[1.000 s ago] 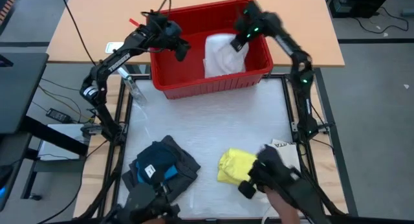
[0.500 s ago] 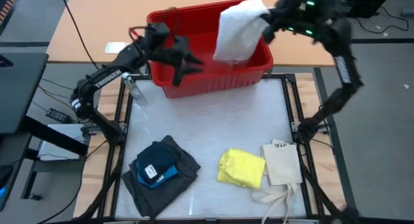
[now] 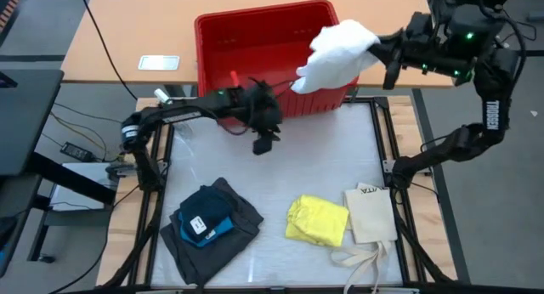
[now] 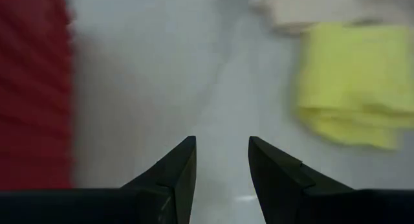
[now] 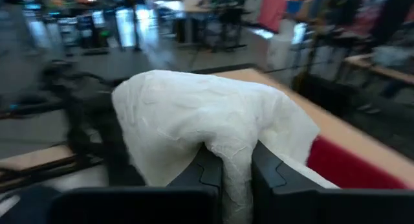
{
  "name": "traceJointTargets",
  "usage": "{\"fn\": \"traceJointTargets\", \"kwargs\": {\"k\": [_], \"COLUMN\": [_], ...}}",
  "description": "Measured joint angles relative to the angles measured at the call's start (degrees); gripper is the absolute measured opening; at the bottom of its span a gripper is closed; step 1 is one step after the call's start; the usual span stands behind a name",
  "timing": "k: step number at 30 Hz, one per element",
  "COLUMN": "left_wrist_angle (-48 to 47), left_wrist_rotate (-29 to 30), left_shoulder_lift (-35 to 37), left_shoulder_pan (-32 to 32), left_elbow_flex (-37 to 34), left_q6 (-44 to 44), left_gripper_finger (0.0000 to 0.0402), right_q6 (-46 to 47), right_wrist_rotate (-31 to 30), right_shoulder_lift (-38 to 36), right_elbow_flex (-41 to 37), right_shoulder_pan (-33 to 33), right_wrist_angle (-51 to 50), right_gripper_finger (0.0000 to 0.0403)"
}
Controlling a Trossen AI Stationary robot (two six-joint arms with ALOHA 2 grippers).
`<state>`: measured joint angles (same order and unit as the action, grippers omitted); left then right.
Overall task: Fold laundry
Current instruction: Fold the white blouse
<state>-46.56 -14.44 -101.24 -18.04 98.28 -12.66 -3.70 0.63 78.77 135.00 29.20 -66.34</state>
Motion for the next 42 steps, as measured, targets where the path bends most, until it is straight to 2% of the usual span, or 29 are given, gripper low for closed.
{"fn": "traceJointTargets", "kwargs": {"k": [2, 5, 10, 14, 17, 22, 27, 31, 36, 39, 42], "left_wrist_angle": [1.4, 4.7, 10.8, 17.7, 22.6, 21.7, 17.1, 14.3, 13.7, 13.8, 13.7], "left_wrist_rotate": [5.3, 10.2, 11.5, 10.4, 6.5, 3.9, 2.7, 1.9, -0.1, -0.1, -0.3], "left_shoulder_lift": [-2.5, -5.8, -8.9, -9.8, -10.0, -10.2, -8.6, -6.4, -3.6, -1.7, -0.4], "left_shoulder_pan": [-0.7, -3.6, -10.6, -16.3, -20.0, -24.3, -26.3, -26.1, -24.4, -23.1, -22.0], "left_elbow_flex": [0.0, 0.1, 0.1, 0.0, 0.1, 0.0, 0.0, 0.0, 0.0, 0.0, 0.0], "left_q6": [-0.1, -0.5, -1.6, -2.3, -1.0, -0.4, -0.8, -2.1, -2.1, -2.1, -2.4], "left_gripper_finger": [0.0143, 0.0143, 0.0141, 0.0124, 0.0110, 0.0096, 0.0087, 0.0081, 0.0077, 0.0077, 0.0077], "right_q6": [1.0, 2.9, 9.1, 12.7, 14.2, 17.6, 23.2, 28.9, 35.1, 35.4, 34.1], "right_wrist_rotate": [0.5, -0.9, -4.2, -4.6, -6.2, -6.2, 1.7, 8.7, 15.9, 16.6, 14.9], "right_shoulder_lift": [-0.1, 0.6, 1.9, 2.0, 1.6, -0.2, -1.6, -1.5, -1.5, -1.5, -1.9], "right_elbow_flex": [0.0, 0.0, -3.7, -11.6, -20.2, -40.8, -63.6, -76.8, -84.1, -83.2, -80.4], "right_shoulder_pan": [-2.0, -4.5, -7.5, -9.3, -10.0, -10.2, -11.7, -14.6, -18.2, -18.6, -15.7], "right_wrist_angle": [-2.3, -8.9, -19.1, -19.3, -16.2, -4.6, 13.5, 22.3, 26.5, 27.0, 27.8], "right_gripper_finger": [0.0035, 0.0035, 0.0035, 0.0035, 0.0035, 0.0035, 0.0035, 0.0035, 0.0035, 0.0035, 0.0035]}}
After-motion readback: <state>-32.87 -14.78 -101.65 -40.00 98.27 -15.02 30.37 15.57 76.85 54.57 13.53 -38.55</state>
